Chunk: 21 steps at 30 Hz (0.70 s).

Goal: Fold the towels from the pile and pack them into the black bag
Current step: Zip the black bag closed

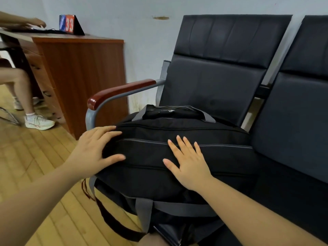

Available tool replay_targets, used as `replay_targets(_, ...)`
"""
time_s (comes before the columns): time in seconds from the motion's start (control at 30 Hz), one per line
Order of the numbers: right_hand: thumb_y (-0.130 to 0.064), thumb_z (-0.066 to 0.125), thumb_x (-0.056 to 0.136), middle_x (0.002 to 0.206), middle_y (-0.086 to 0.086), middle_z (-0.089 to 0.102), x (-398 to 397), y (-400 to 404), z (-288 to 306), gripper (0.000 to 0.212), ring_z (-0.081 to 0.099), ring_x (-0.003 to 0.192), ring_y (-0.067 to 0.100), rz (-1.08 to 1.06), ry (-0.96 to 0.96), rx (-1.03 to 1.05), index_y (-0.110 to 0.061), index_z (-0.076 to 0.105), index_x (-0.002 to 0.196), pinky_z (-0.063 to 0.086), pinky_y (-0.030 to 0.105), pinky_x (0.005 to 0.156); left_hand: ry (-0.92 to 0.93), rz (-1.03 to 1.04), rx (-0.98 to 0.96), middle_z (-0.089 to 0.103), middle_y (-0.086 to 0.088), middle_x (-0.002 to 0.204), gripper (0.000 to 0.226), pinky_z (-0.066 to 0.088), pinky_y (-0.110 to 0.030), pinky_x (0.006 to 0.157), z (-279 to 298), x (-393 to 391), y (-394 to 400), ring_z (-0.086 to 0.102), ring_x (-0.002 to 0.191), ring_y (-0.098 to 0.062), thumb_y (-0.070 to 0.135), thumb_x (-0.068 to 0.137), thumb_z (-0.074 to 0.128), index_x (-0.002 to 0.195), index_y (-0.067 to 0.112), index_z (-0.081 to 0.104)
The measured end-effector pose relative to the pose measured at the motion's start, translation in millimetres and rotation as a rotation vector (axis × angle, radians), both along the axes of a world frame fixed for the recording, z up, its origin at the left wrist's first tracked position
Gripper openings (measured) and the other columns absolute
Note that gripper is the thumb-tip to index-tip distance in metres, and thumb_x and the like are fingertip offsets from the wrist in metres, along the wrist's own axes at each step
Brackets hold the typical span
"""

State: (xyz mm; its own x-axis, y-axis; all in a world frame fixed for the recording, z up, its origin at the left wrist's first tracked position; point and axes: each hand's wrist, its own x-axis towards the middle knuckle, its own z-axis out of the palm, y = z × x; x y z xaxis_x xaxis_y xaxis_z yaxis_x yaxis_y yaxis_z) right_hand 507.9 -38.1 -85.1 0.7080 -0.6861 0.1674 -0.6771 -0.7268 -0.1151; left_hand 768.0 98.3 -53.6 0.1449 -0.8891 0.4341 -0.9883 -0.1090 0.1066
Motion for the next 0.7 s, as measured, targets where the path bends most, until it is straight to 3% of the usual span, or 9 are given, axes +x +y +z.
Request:
replay_targets(0.07, -0.079, -0.033, 0.056, 0.161, -0.003, -0.007, 0, 1, 1, 0.109, -0.014, 0.147, 0.013, 0.0, 0.009, 0.01, -0.034, -0.005, 0.152, -0.016, 0.035, 0.114, 0.047, -0.015, 0.08, 0.029, 0.003, 0.152, 0.101, 0.024, -0.043, 0.11, -14, 24, 23, 0.031, 0.138, -0.023, 0.092, 0.067, 0.03, 0.146, 0.028, 0.032)
replay_targets(0.17, -0.081, -0.035, 0.053, 0.161, -0.004, -0.008, 0, 1, 1, 0.113, -0.014, 0.147, 0.012, -0.016, 0.011, 0.017, -0.034, -0.005, 0.151, -0.016, 0.035, 0.114, 0.266, 0.109, 0.174, 0.009, 0.005, 0.159, 0.126, 0.017, -0.04, 0.116, -26, 47, 37, 0.015, 0.146, -0.02, 0.102, 0.048, 0.029, 0.15, 0.031, 0.007)
replay_targets(0.3, -0.082, -0.034, 0.052, 0.161, -0.005, -0.01, -1, 0, 4, 0.113, -0.016, 0.146, 0.011, -0.023, 0.042, 0.03, -0.036, -0.006, 0.151, -0.015, 0.035, 0.114, 0.749, 0.144, 0.223, 0.01, 0.005, 0.16, 0.15, 0.02, -0.035, 0.114, -28, 51, 27, 0.017, 0.145, -0.017, 0.097, 0.03, 0.052, 0.151, 0.032, -0.009)
replay_targets(0.37, -0.084, -0.033, 0.051, 0.16, -0.006, -0.011, -1, 0, 7, 0.114, -0.016, 0.146, 0.01, -0.016, 0.057, 0.042, -0.036, -0.007, 0.15, -0.014, 0.036, 0.115, 0.935, 0.11, 0.194, 0.012, 0.004, 0.159, 0.153, 0.021, -0.034, 0.114, -26, 50, 19, 0.02, 0.144, -0.018, 0.088, 0.033, 0.066, 0.151, 0.03, -0.011)
replay_targets(0.43, -0.086, -0.03, 0.05, 0.16, -0.007, -0.011, -1, -1, 9, 0.114, -0.017, 0.145, 0.008, -0.009, 0.061, 0.055, -0.037, -0.008, 0.15, -0.014, 0.036, 0.115, 1.009, 0.097, 0.146, 0.019, 0.002, 0.158, 0.134, 0.027, -0.034, 0.113, -23, 47, 10, 0.027, 0.142, -0.019, 0.068, 0.051, 0.075, 0.153, 0.029, -0.004)
replay_targets(0.5, -0.088, -0.028, 0.05, 0.16, -0.007, -0.01, -2, -1, 10, 0.114, -0.016, 0.145, 0.008, -0.006, 0.06, 0.076, -0.037, -0.007, 0.15, -0.014, 0.036, 0.116, 1.047, 0.077, 0.105, 0.044, 0.005, 0.143, 0.108, 0.044, -0.026, 0.101, -16, 46, 4, 0.049, 0.126, -0.012, 0.061, 0.052, 0.078, 0.145, 0.033, 0.029)
replay_targets(0.53, -0.089, -0.026, 0.051, 0.161, -0.007, -0.008, -1, -1, 12, 0.114, -0.014, 0.146, 0.008, -0.01, 0.05, 0.092, -0.037, -0.005, 0.151, -0.013, 0.036, 0.116, 1.045, 0.052, 0.096, 0.056, 0.01, 0.126, 0.093, 0.05, -0.021, 0.089, -13, 45, 1, 0.058, 0.11, -0.005, 0.066, 0.047, 0.078, 0.129, 0.037, 0.045)
replay_targets(0.6, -0.088, -0.015, 0.06, 0.161, -0.006, -0.004, 2, 1, 19, 0.108, -0.012, 0.147, 0.009, -0.035, 0.01, 0.155, -0.035, 0.001, 0.152, -0.012, 0.037, 0.117, 0.938, 0.086, 0.107, 0.061, 0.015, 0.101, 0.062, 0.052, -0.02, 0.077, -11, 44, -5, 0.061, 0.092, -0.002, 0.062, 0.055, 0.075, 0.106, 0.032, 0.056)
replay_targets(0.7, -0.076, 0.012, 0.076, 0.161, -0.004, 0.001, 15, 7, 38, 0.09, -0.008, 0.147, 0.01, -0.064, -0.09, 0.287, -0.03, 0.01, 0.153, -0.011, 0.04, 0.118, 0.701, 0.214, 0.116, 0.062, 0.004, 0.088, 0.033, 0.048, -0.026, 0.067, -15, 42, -16, 0.06, 0.083, -0.012, 0.049, 0.078, 0.068, 0.092, 0.02, 0.063)
